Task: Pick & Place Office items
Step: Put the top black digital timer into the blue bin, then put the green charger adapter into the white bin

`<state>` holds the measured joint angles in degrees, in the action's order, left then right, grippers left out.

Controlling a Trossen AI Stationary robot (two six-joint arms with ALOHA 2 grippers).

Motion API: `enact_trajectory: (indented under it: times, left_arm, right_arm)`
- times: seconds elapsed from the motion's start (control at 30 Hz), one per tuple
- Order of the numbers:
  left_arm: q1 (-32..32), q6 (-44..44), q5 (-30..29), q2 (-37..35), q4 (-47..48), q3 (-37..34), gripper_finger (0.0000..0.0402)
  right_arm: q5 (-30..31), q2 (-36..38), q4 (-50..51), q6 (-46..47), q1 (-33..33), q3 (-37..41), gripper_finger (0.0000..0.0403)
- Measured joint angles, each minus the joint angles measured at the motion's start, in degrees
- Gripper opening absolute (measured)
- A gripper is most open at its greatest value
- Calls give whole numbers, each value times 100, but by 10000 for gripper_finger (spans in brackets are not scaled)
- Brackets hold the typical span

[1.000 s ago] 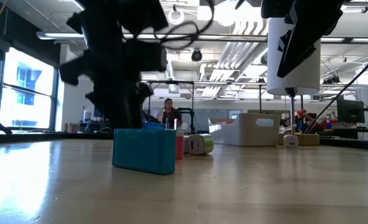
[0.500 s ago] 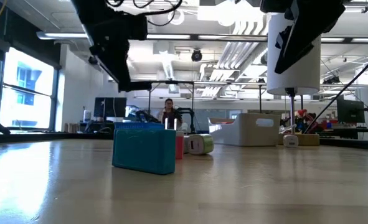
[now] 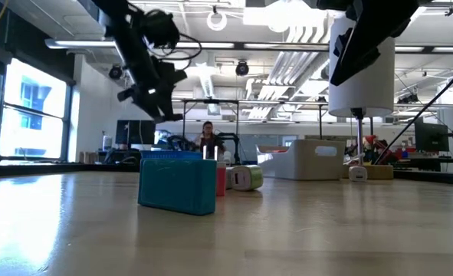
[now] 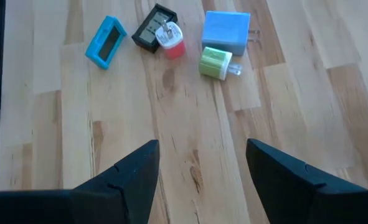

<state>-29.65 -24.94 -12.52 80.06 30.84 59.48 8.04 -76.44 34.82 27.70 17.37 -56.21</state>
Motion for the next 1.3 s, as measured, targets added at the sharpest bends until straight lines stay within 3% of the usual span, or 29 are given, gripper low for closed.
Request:
enact_trajectory:
  times: [0.13,0.33,0.73,0.97,1.3]
  left_arm:
    - [-657,-202,566,427,-565,9,143]
    - [-1129,-510,658,1110,-755,7,143]
    - [-1172,-510,803,1756,-1316,7,144]
    - [-1170,-510,829,1758,-1321,7,214]
    - [-1170,-508,1067,1707,-1334,5,224]
  right_arm:
    - [127,0,-94,-116,0,0,229]
    - [353,0,-91,-212,0,0,229]
    - [405,0,-326,-395,0,0,229]
    - [403,0,-382,-402,0,0,229]
    - [383,0,-380,-398,0,0,229]
